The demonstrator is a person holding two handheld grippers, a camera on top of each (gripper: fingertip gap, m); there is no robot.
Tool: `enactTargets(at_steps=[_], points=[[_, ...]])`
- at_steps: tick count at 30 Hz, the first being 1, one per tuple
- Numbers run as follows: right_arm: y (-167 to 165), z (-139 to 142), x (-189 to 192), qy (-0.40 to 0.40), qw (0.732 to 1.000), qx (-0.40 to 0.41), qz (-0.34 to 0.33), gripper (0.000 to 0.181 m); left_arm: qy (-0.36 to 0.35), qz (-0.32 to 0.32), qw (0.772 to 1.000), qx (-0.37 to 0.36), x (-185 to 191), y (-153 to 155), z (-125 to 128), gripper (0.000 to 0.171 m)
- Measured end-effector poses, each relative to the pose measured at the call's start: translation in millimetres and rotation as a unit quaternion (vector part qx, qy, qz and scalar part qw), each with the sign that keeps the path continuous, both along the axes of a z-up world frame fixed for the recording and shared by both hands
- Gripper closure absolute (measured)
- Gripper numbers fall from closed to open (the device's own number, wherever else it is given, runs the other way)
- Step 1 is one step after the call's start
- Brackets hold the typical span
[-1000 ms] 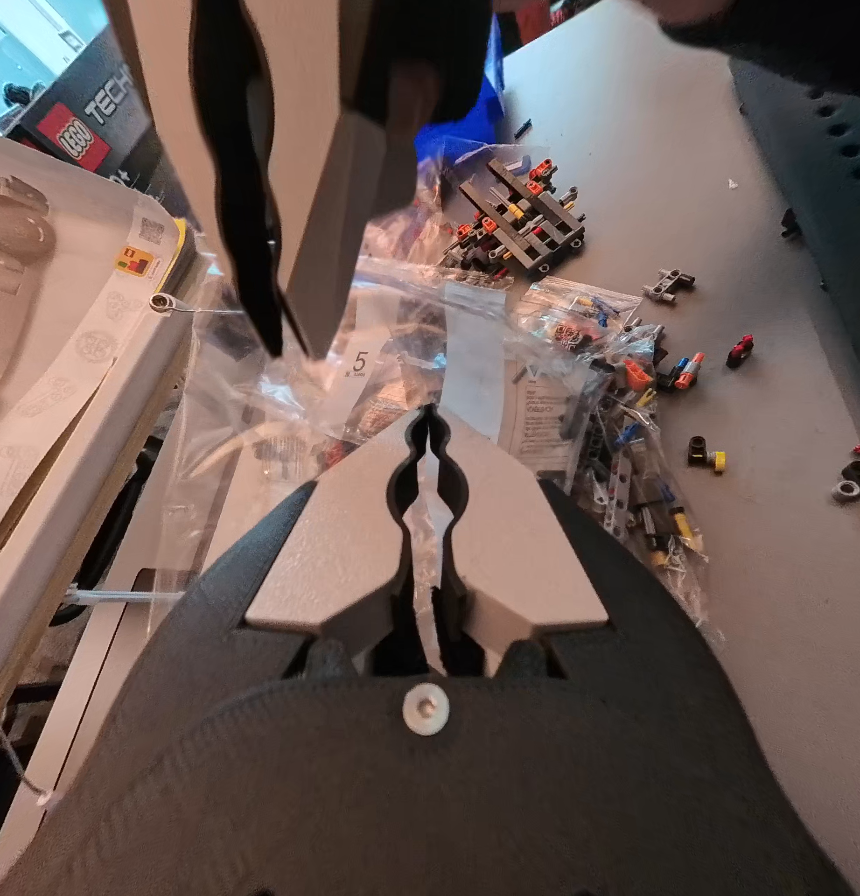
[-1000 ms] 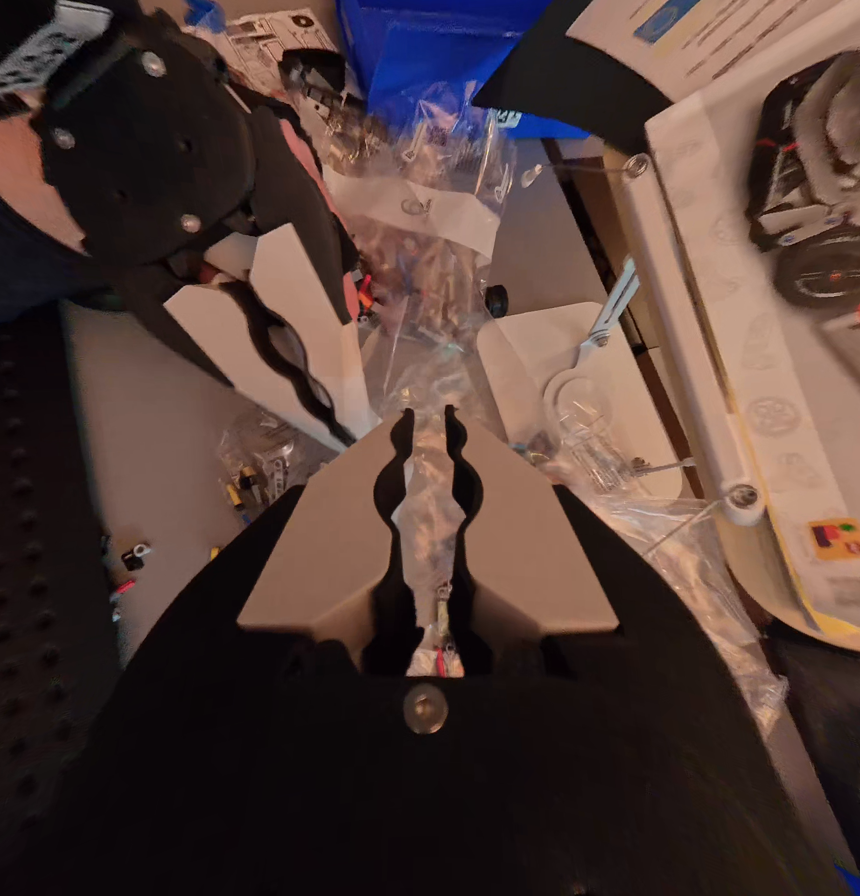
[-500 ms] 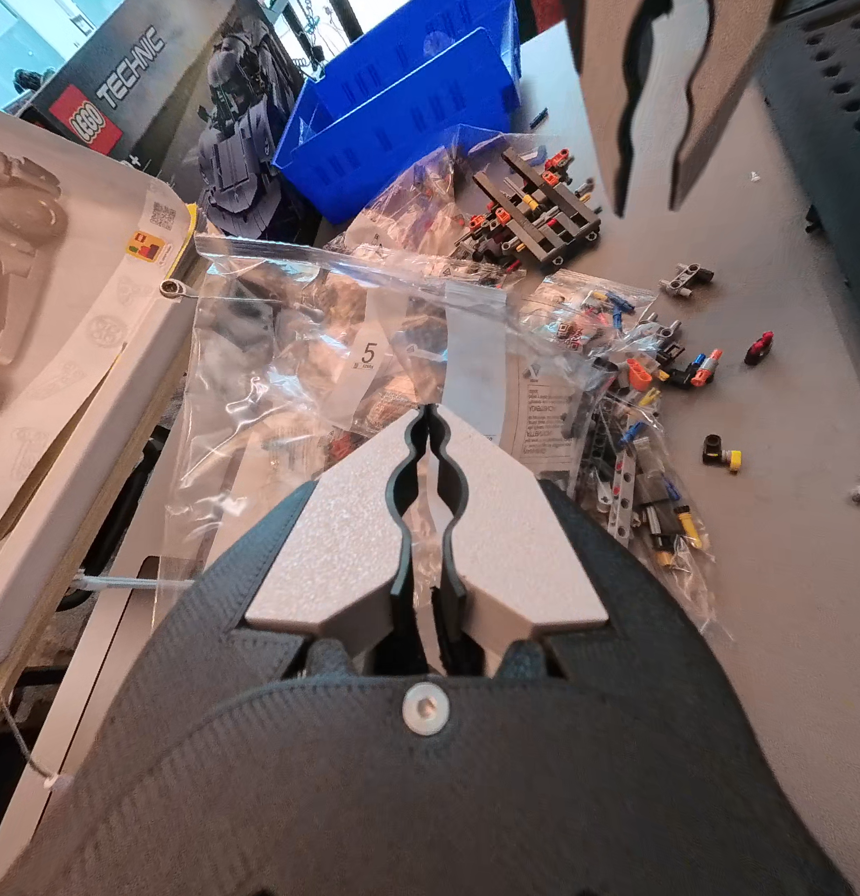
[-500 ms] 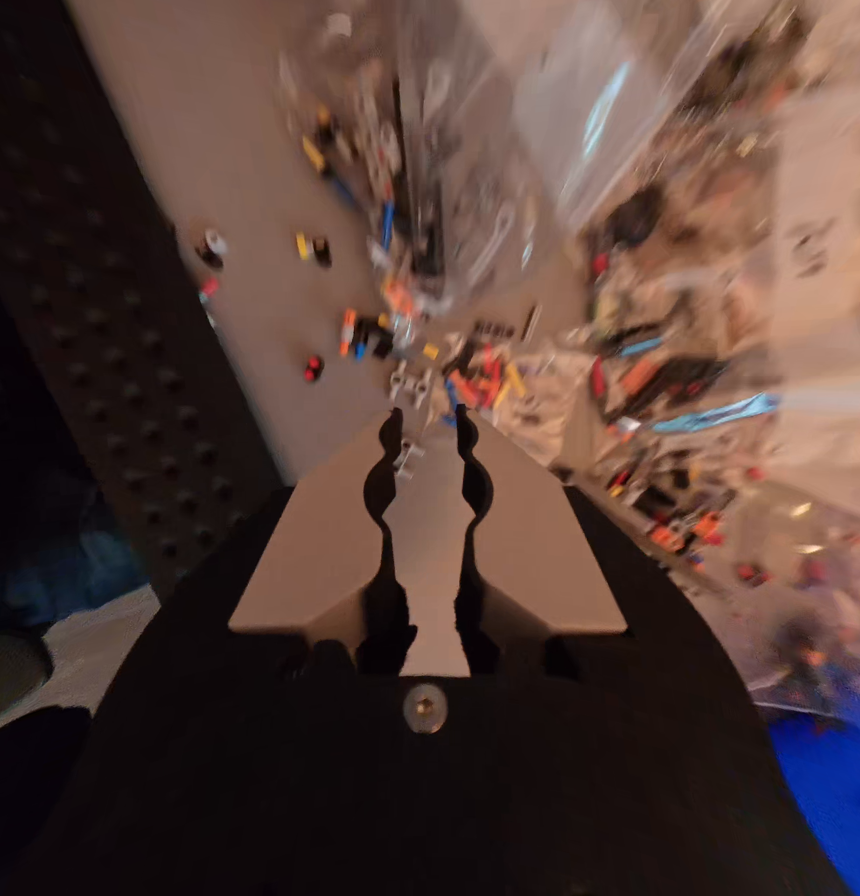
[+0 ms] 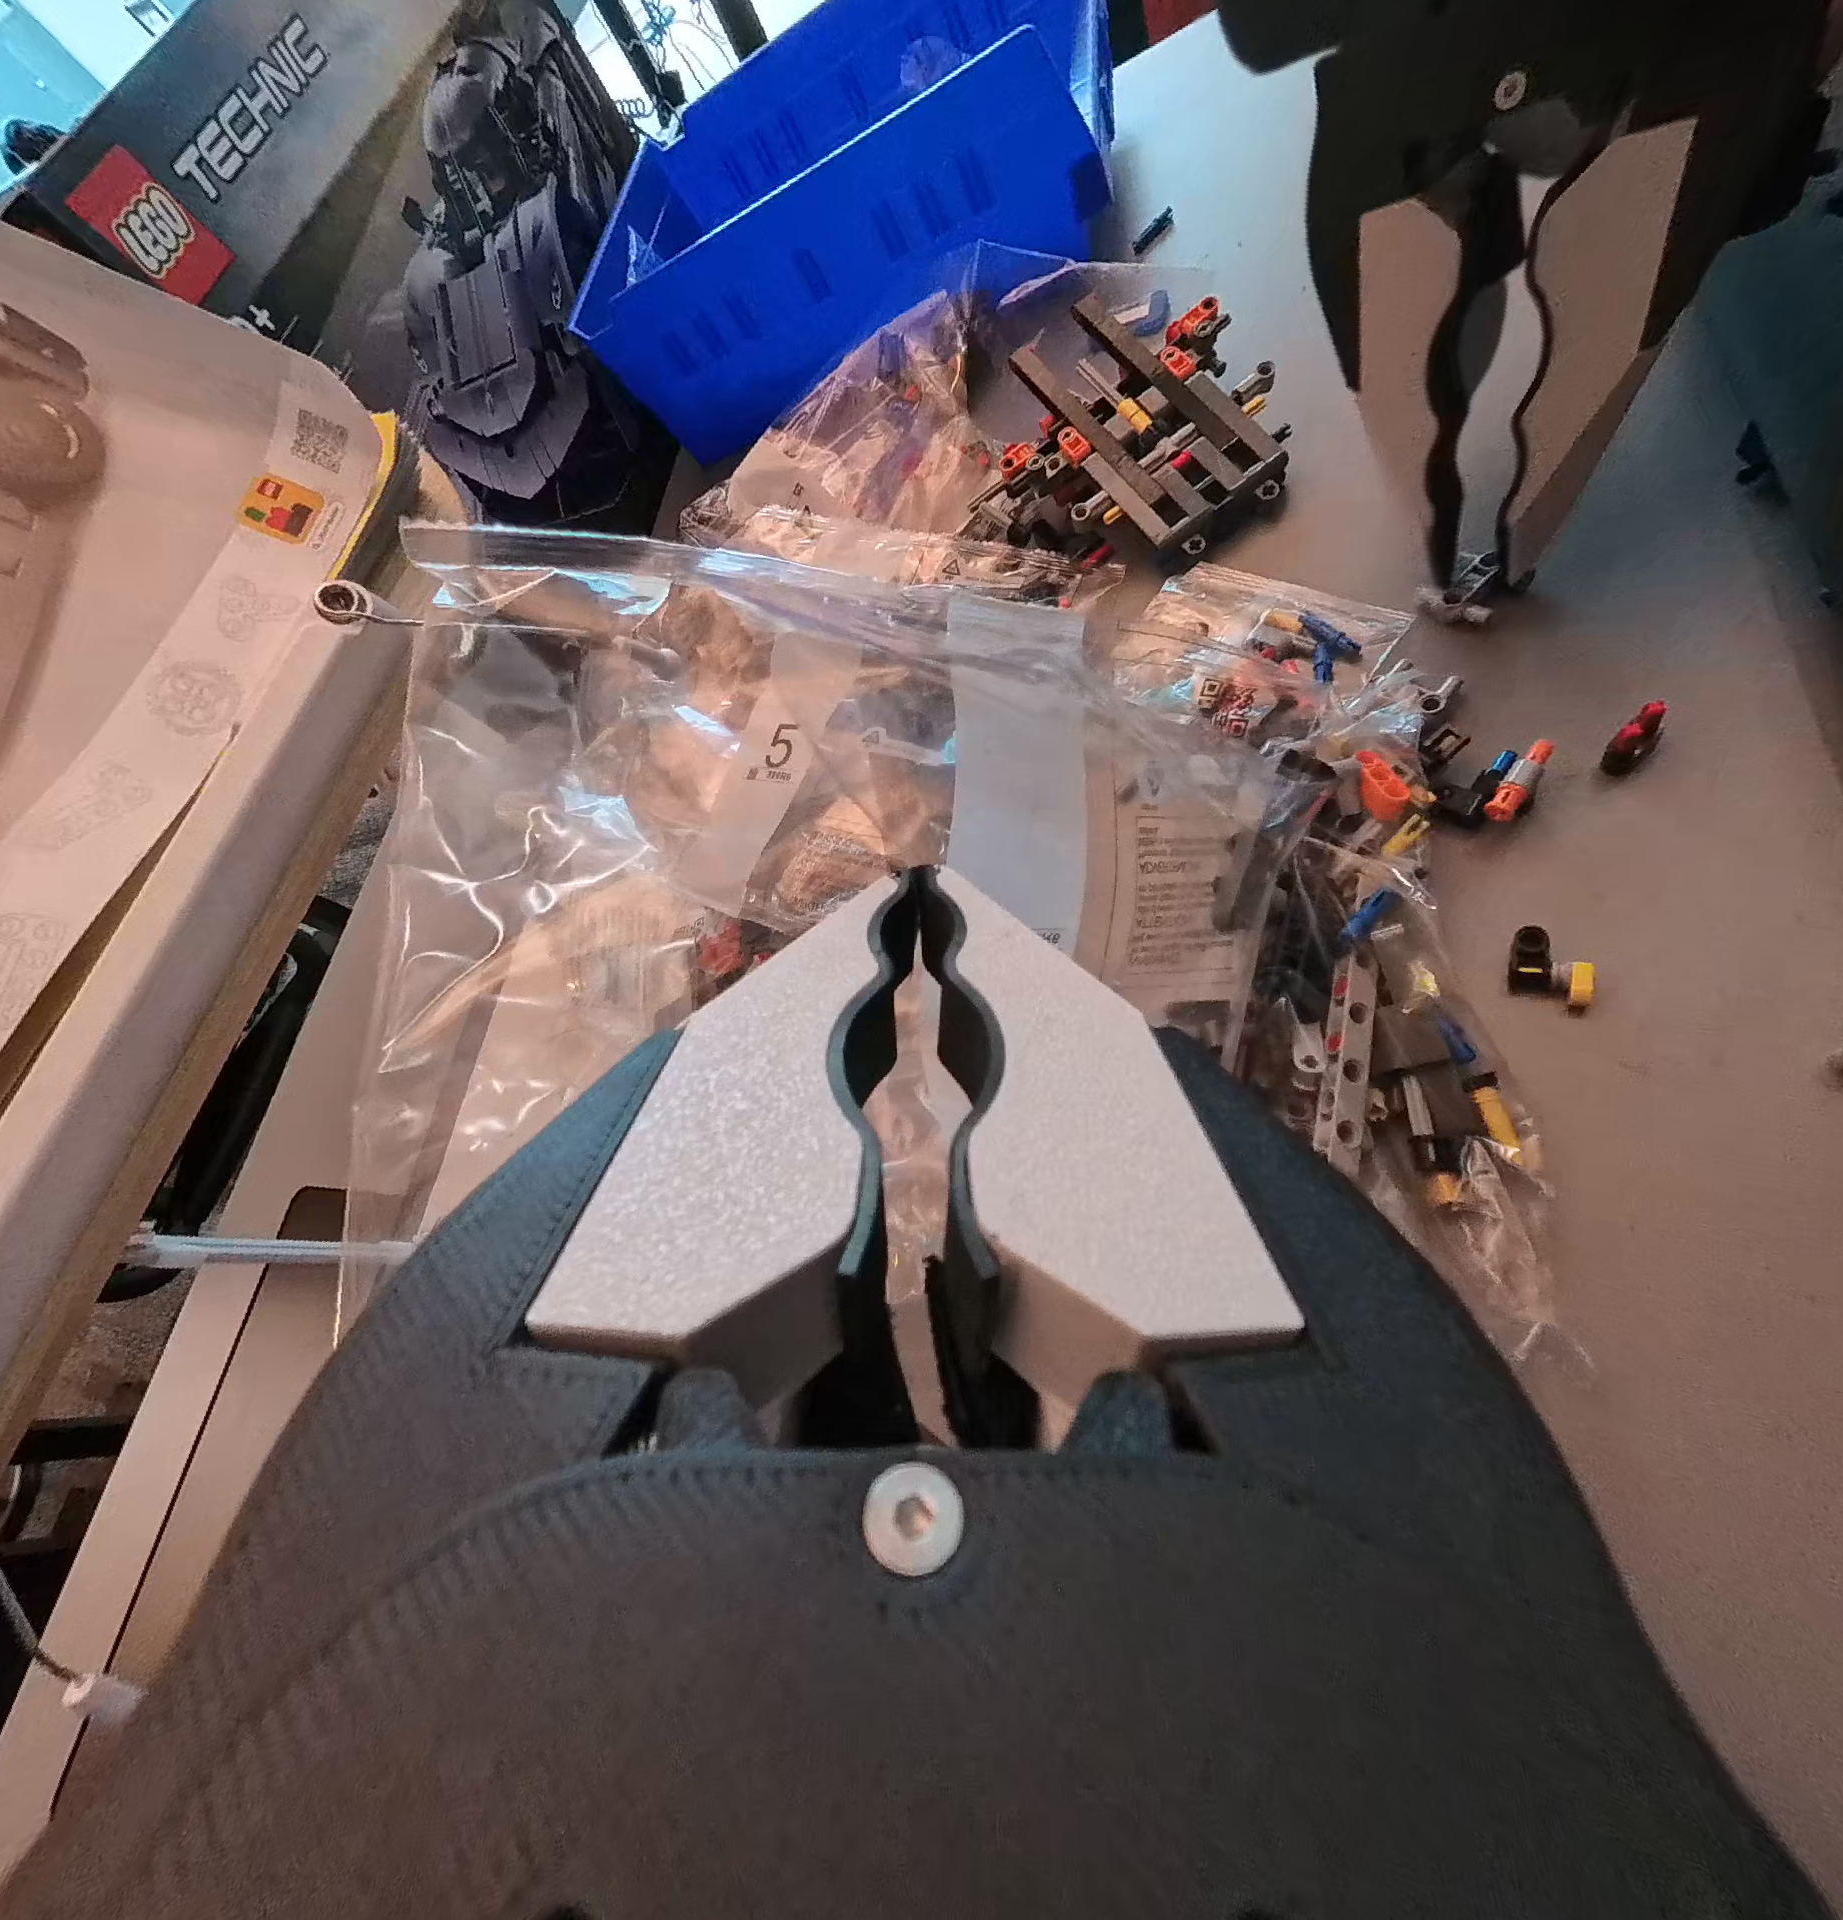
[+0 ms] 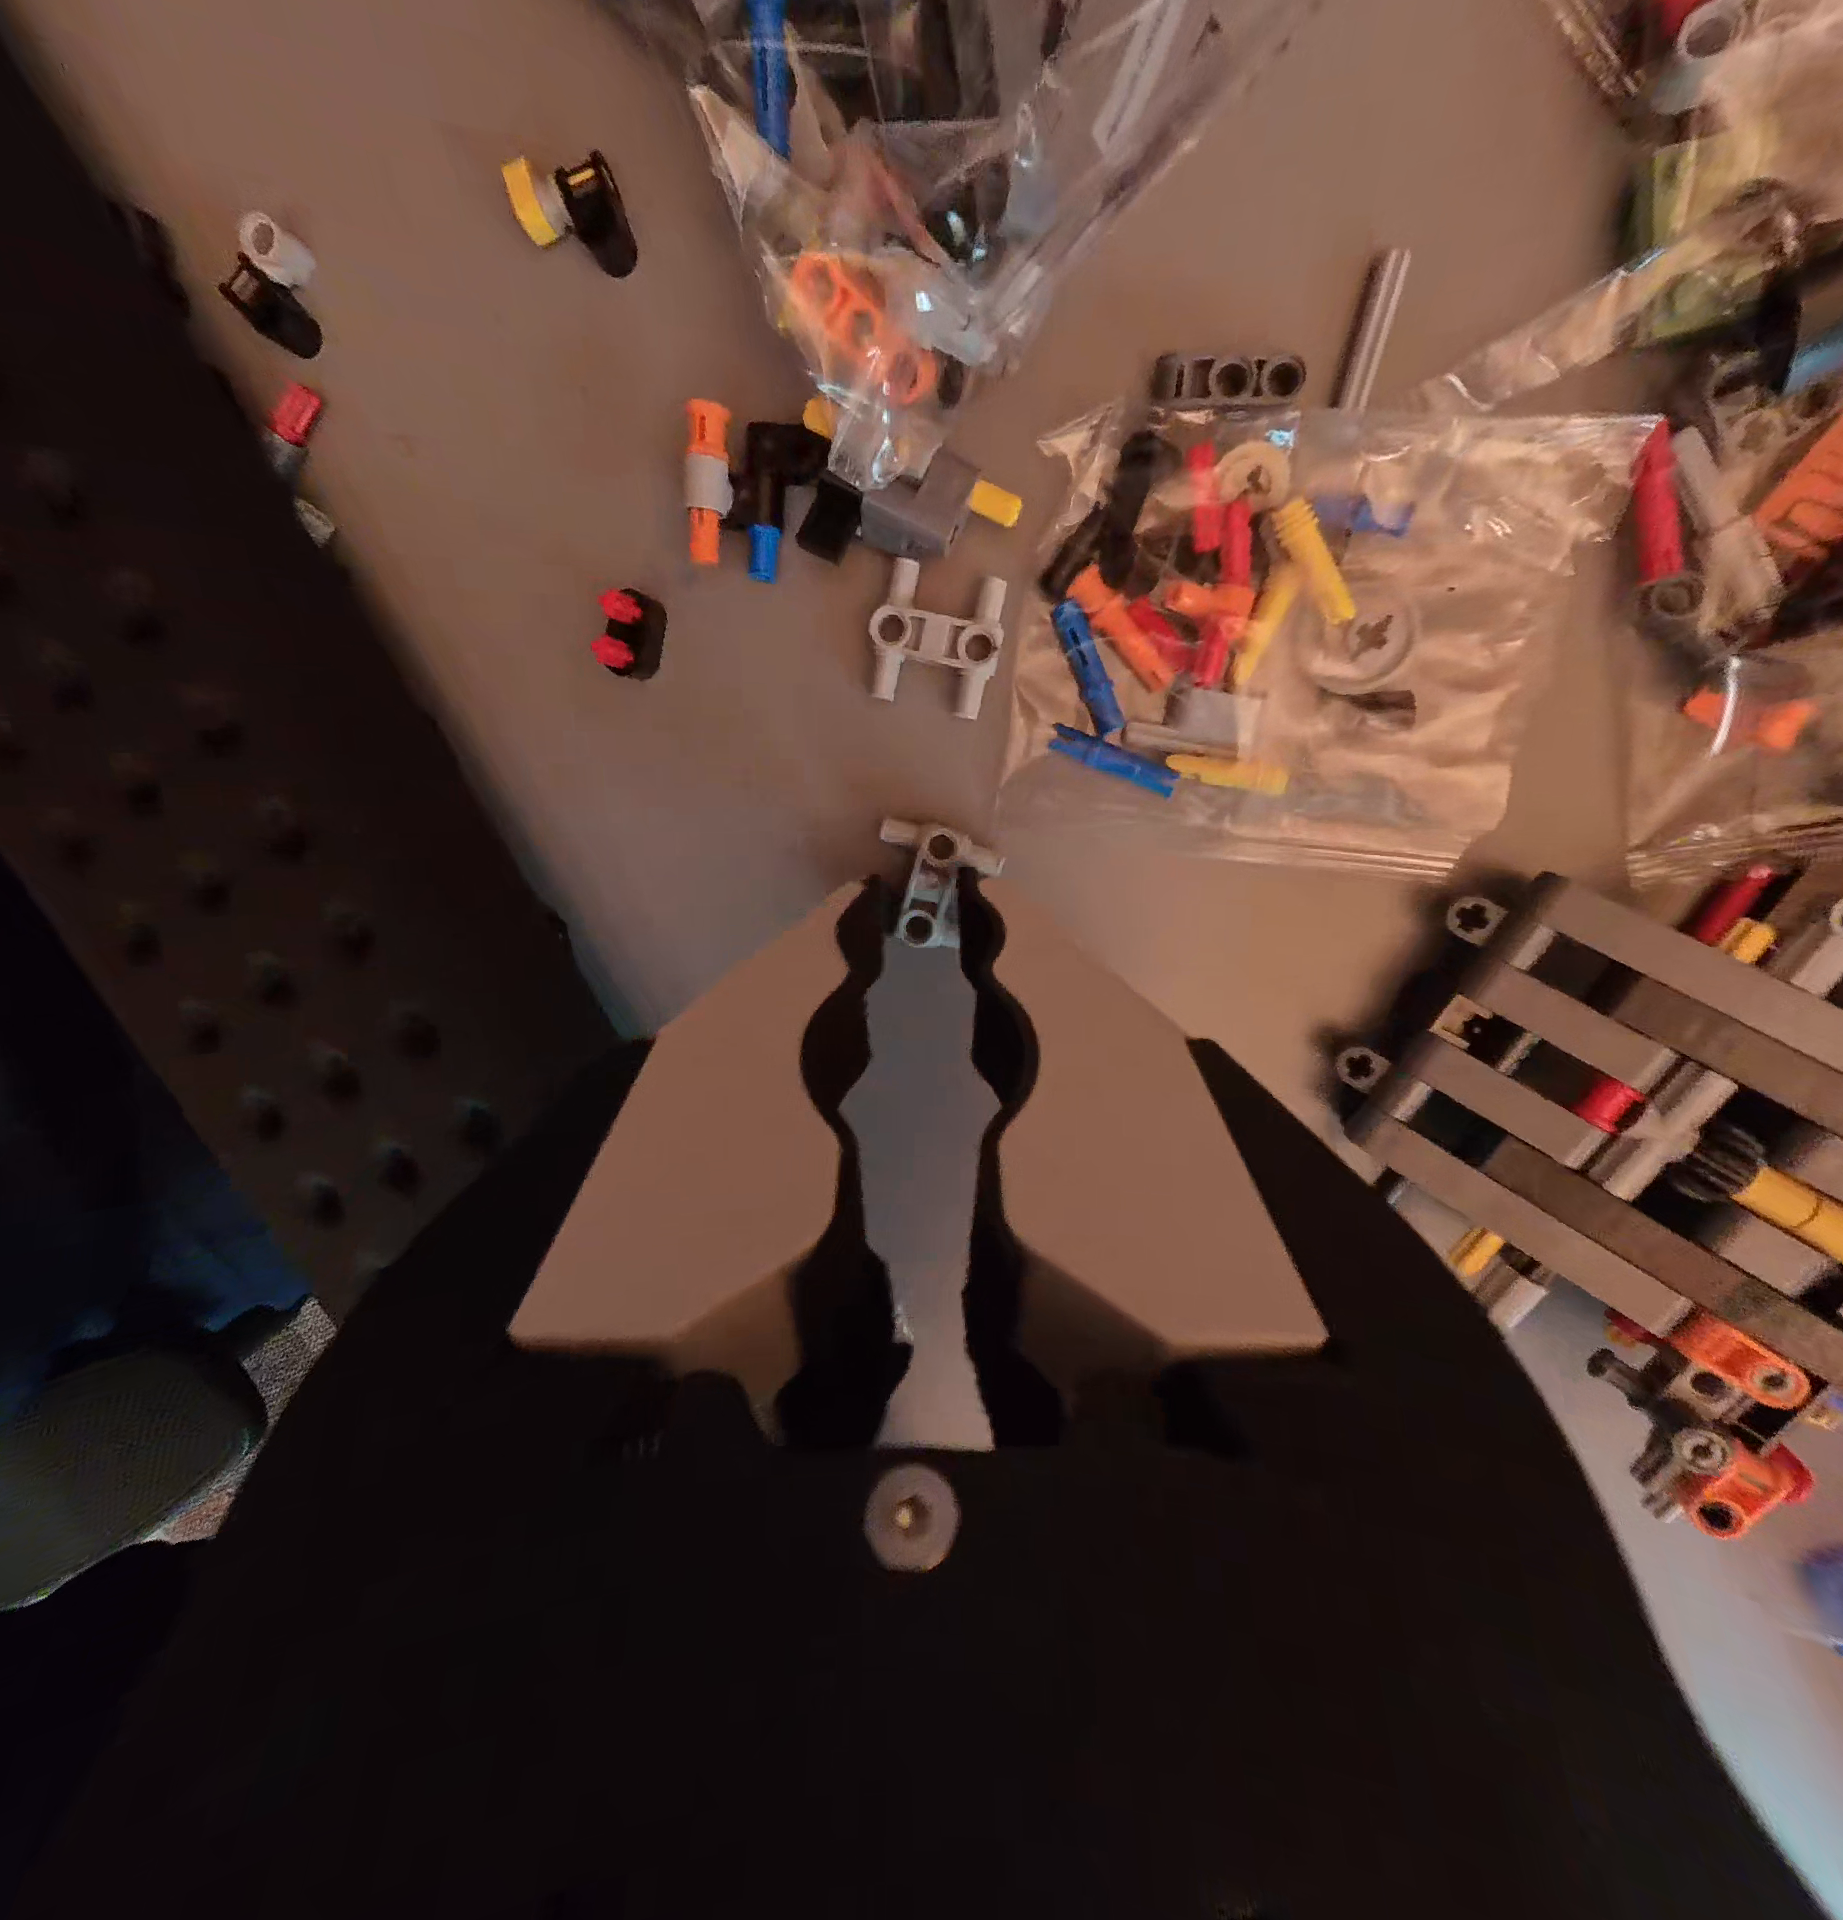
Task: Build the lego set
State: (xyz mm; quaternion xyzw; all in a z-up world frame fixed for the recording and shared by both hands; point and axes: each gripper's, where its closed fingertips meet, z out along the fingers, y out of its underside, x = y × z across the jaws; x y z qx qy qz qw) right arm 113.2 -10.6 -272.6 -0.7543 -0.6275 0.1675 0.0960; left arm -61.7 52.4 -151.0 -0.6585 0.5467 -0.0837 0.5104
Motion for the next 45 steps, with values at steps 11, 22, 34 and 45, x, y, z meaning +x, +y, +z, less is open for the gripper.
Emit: enactTargets(at_steps=[11, 22, 34, 45], points=[[33, 31, -9, 0.041, 0.998, 0.046, -0.030, 0.165, 0.003, 0.003, 1.000, 0.000, -3, 1, 0, 0.171], [92, 7, -11, -0.019, 0.996, 0.071, -0.057, 0.143, 0.008, 0.007, 1.000, -0.002, -5, 2, -3, 0.171], [99, -4, -12, 0.020, 0.998, 0.017, -0.066, 0.173, 0.011, 0.006, 1.000, -0.004, -4, 2, -5, 0.171], [93, -2, -13, 0.028, 0.998, 0.025, -0.045, 0.181, 0.015, 0.014, 1.000, -0.008, -8, 4, -8, 0.171]])
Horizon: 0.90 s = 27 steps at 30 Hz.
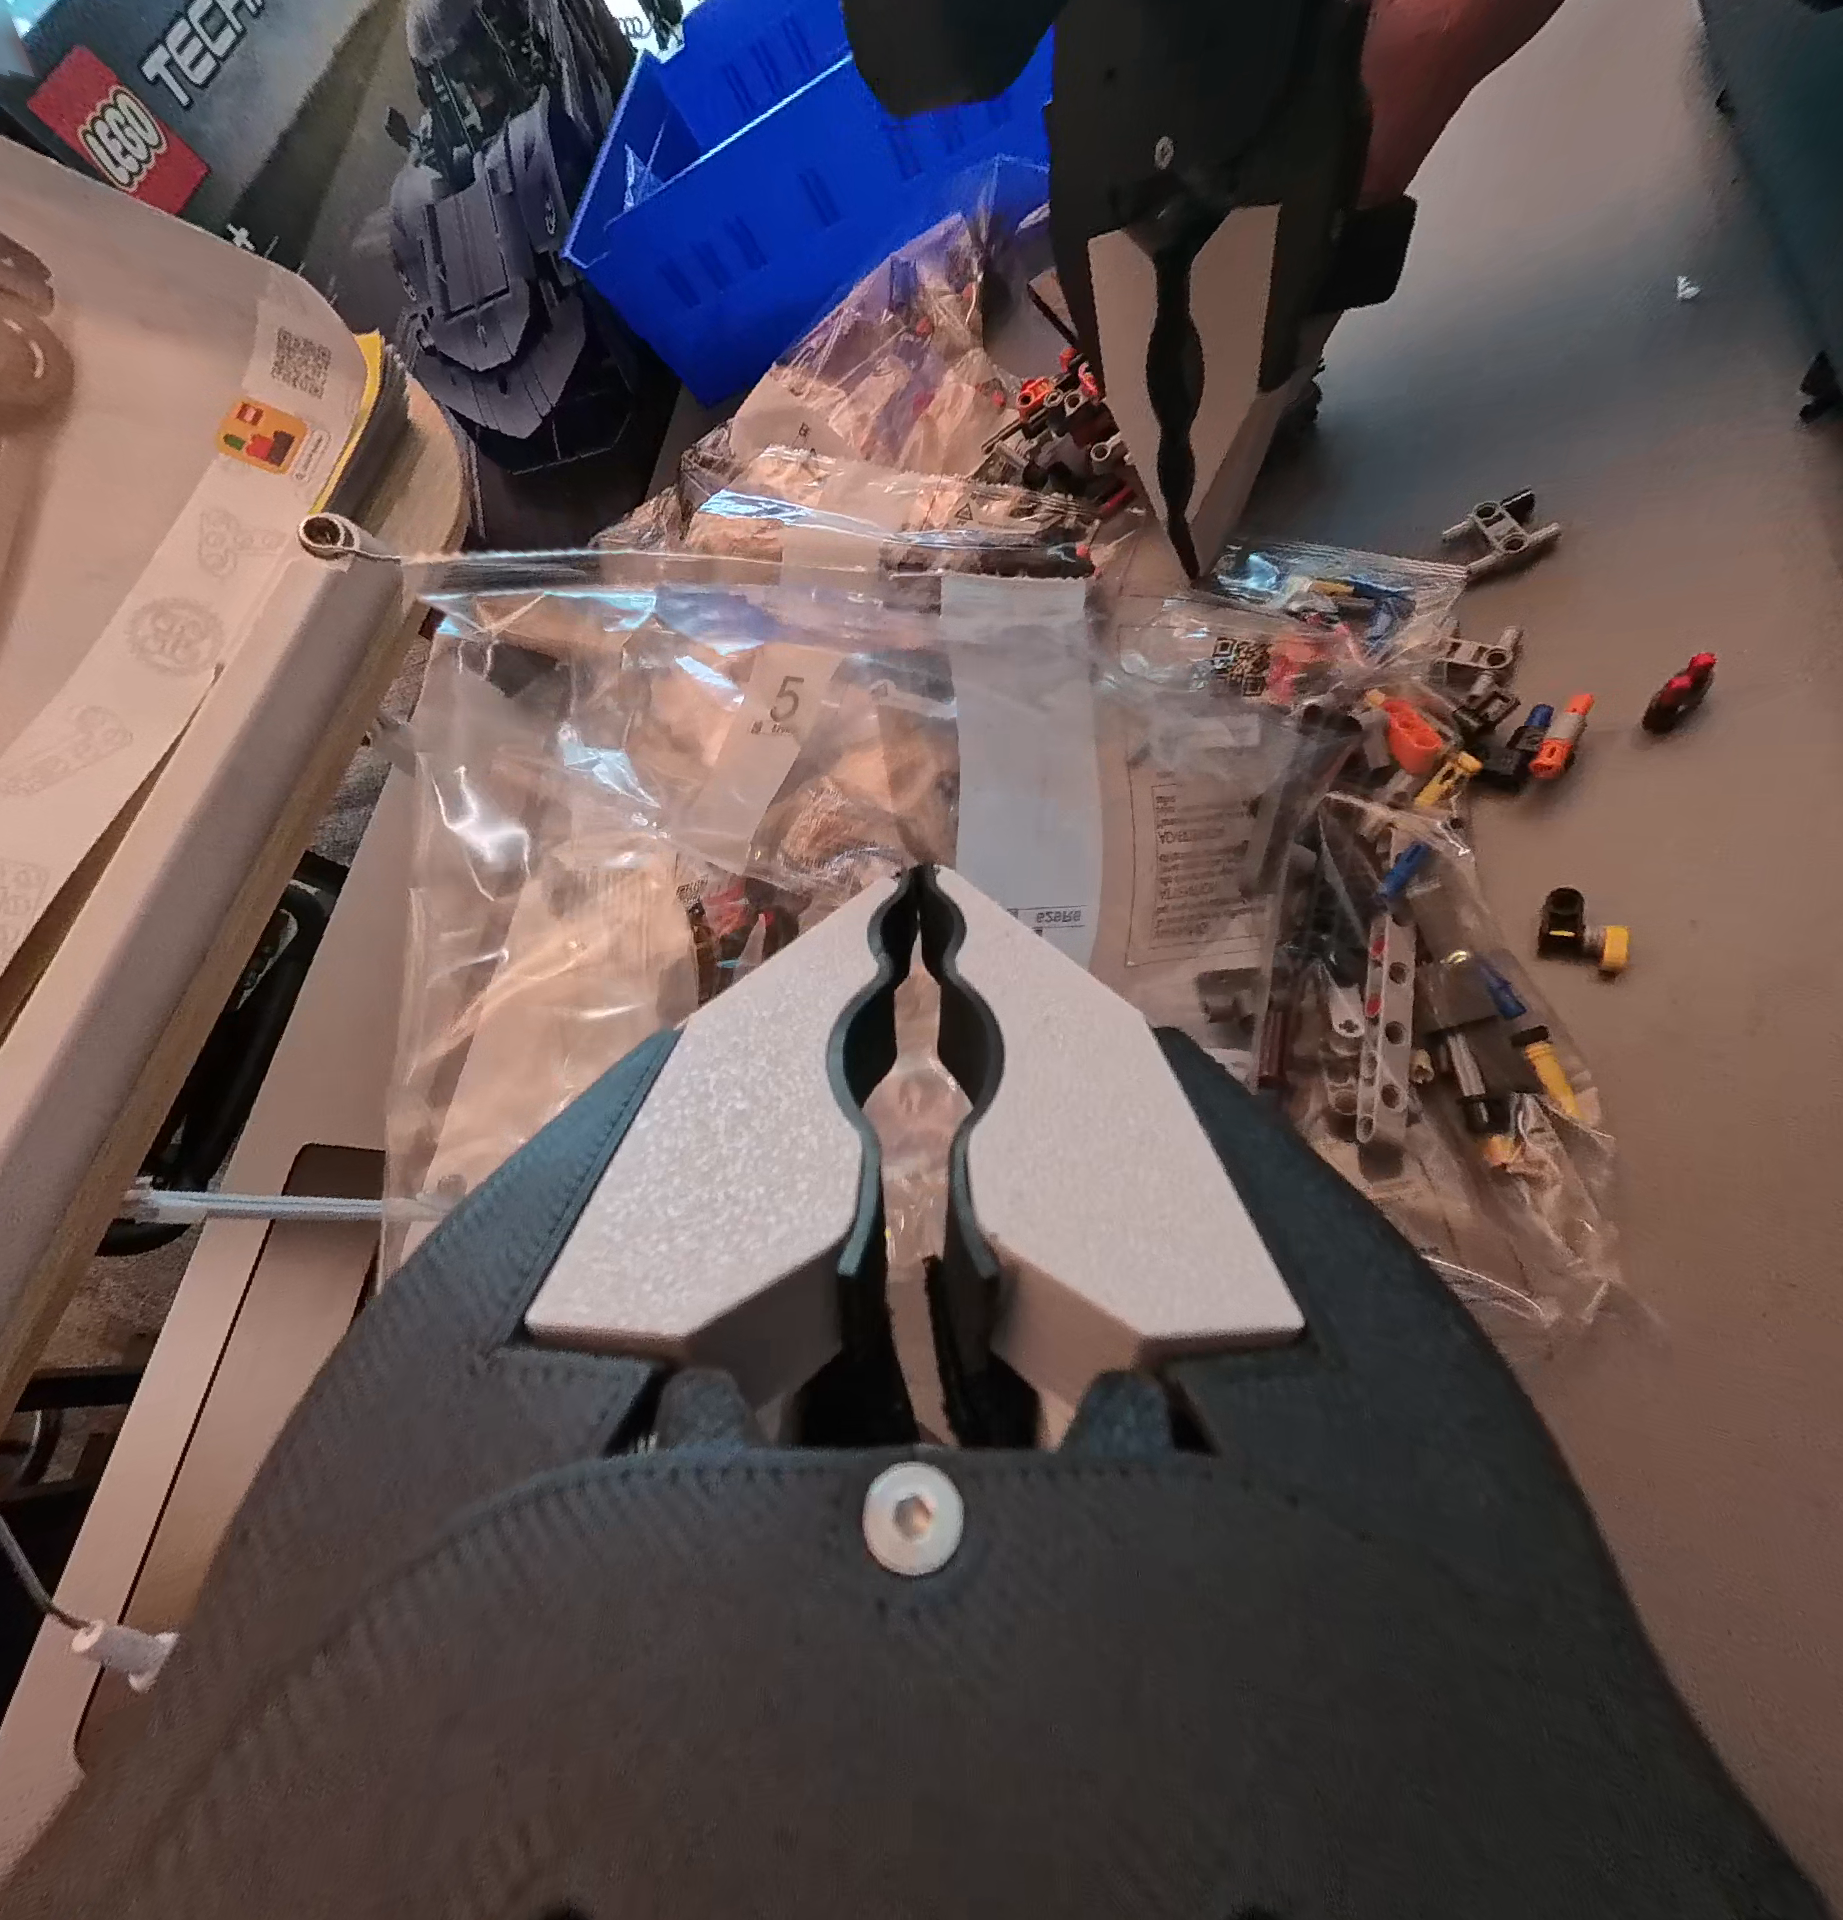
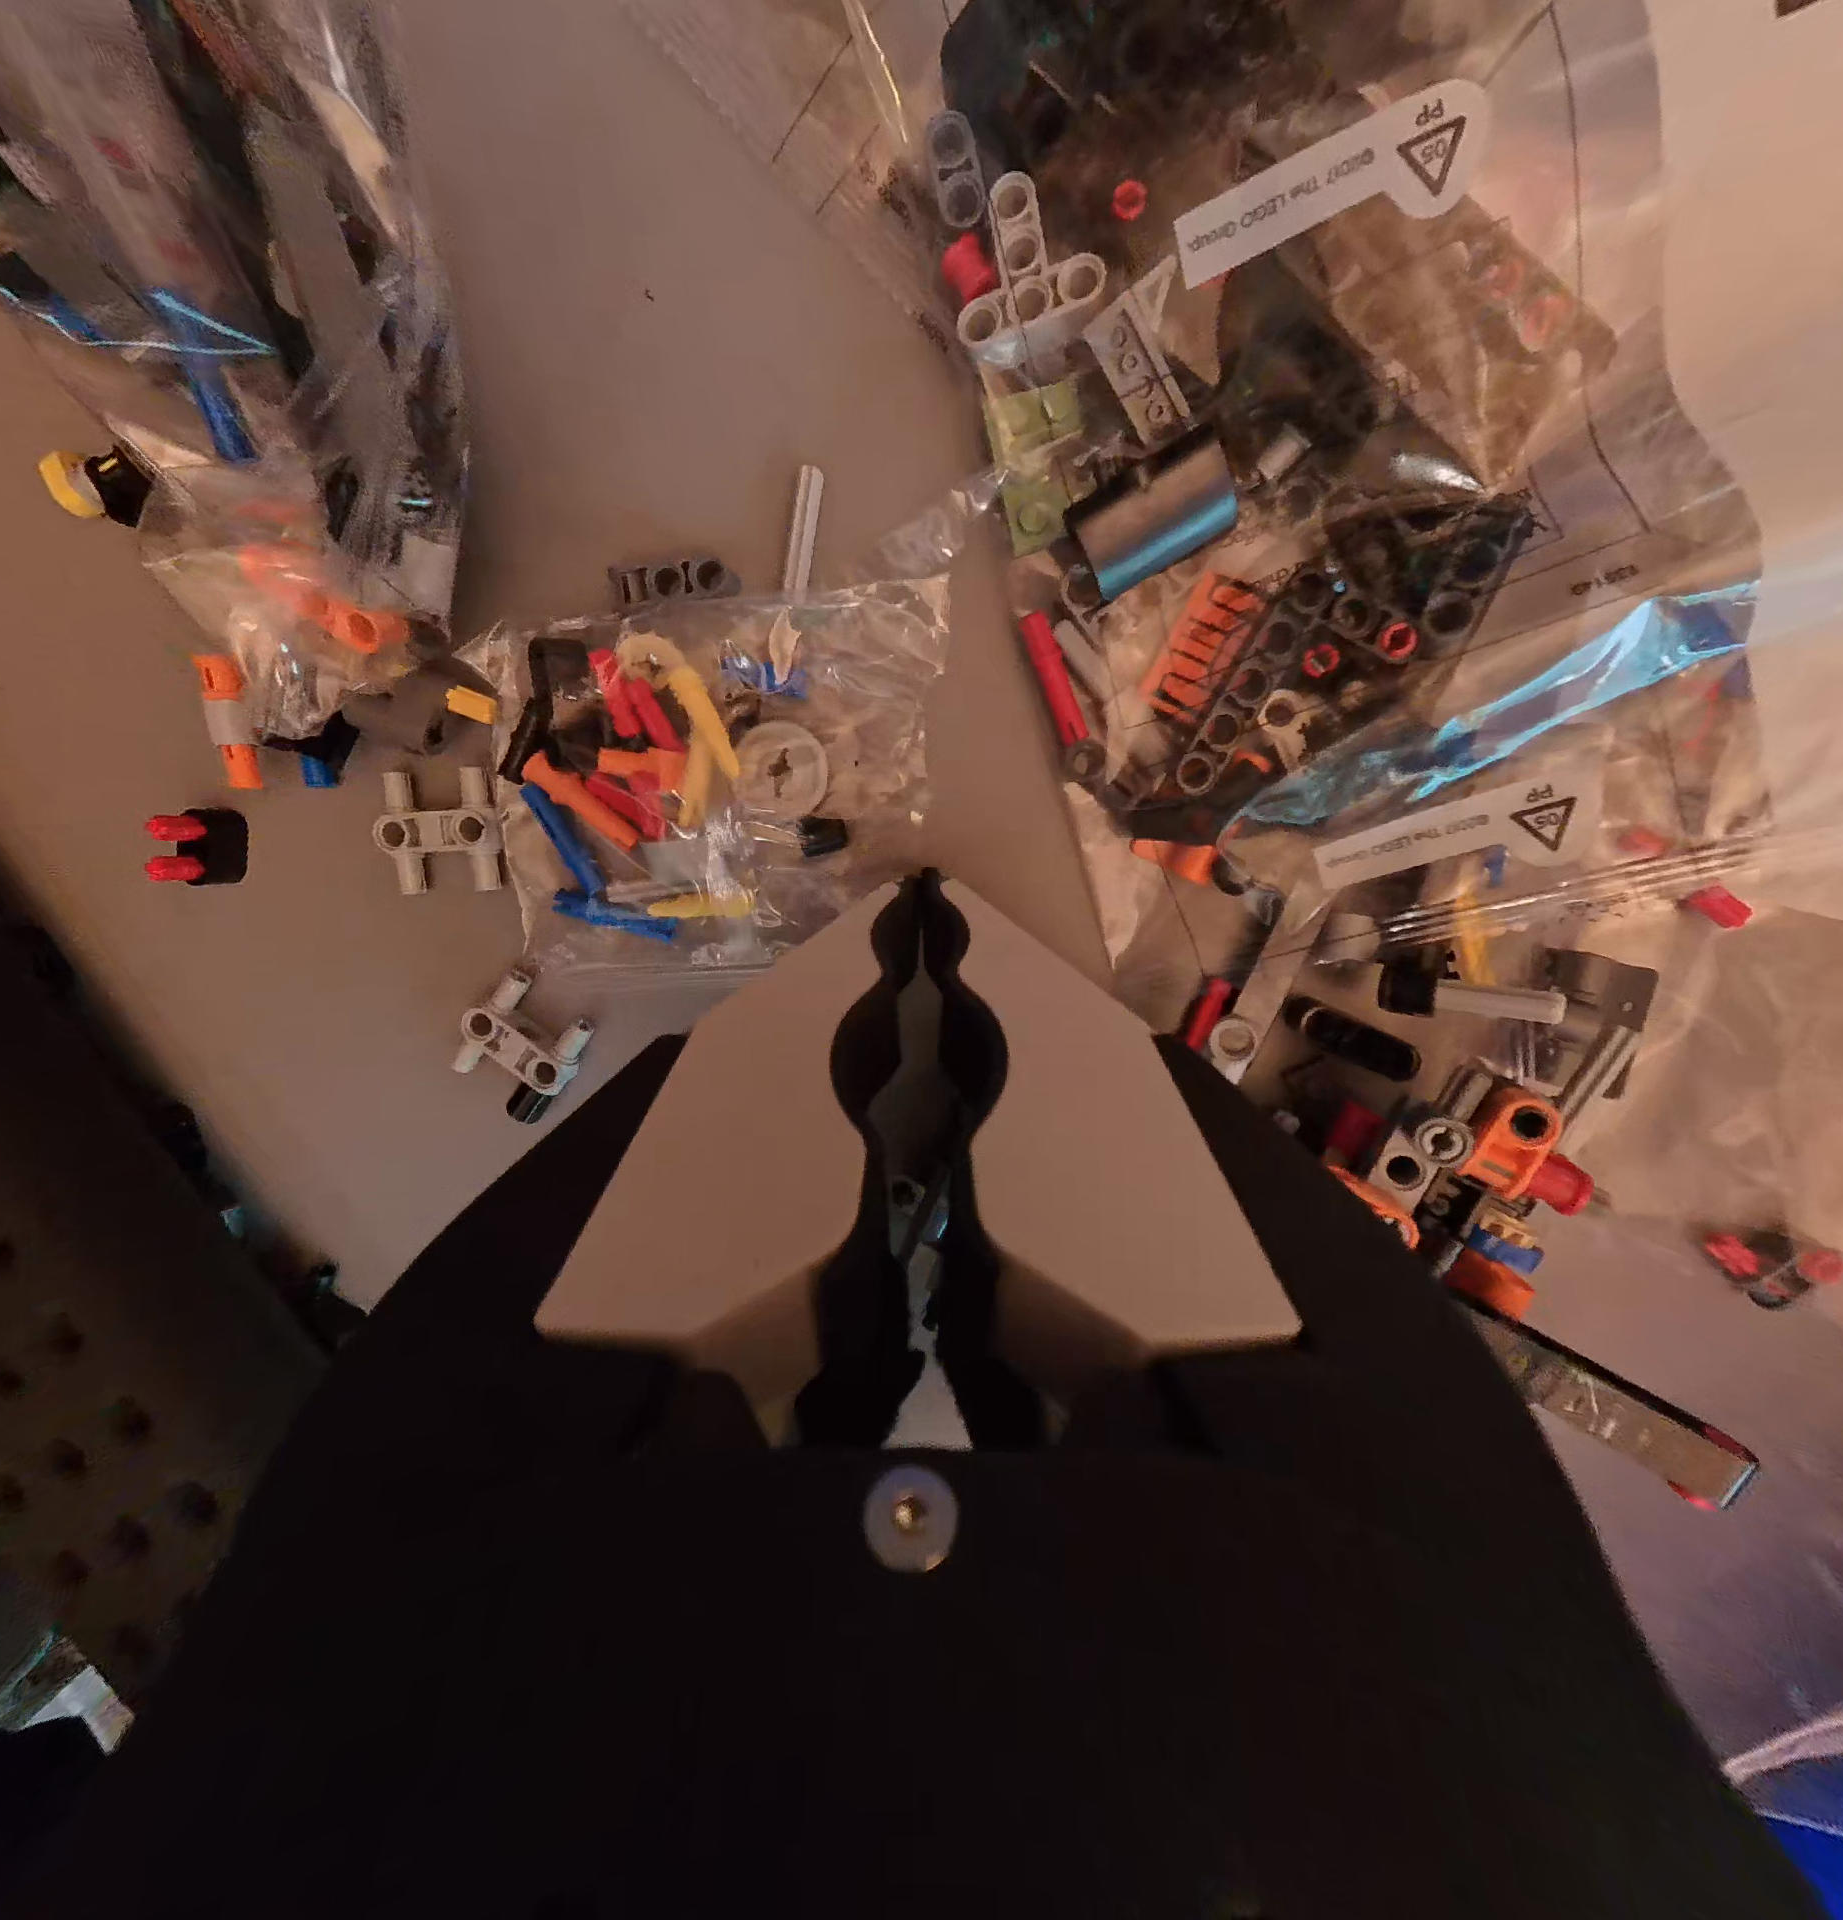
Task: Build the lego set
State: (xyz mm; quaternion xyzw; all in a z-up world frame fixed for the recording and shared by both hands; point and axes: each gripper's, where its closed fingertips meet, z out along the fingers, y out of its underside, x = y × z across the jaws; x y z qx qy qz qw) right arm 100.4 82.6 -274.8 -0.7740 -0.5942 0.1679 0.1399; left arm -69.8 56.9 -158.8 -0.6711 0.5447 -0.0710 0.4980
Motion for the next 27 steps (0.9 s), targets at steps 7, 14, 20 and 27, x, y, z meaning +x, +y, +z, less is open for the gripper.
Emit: enactTargets(at_steps=[7, 14, 20, 27], points=[[10, 22, -3, 0.051, 0.998, 0.034, -0.020, 0.181, 0.002, 0.011, 1.000, -0.003, -3, 4, -2, 0.171], [-39, 22, -31, 0.062, 0.990, 0.033, 0.122, 0.163, 0.006, 0.048, 0.999, -0.003, -15, 13, -3, 0.171], [-59, 9, -38, 0.046, 0.985, 0.022, 0.167, 0.157, 0.003, 0.081, 0.997, 0.002, -27, 22, -1, 0.171], [-70, 16, -45, 0.056, 0.977, 0.042, 0.202, 0.156, 0.004, 0.093, 0.996, 0.003, -31, 26, -3, 0.171]])
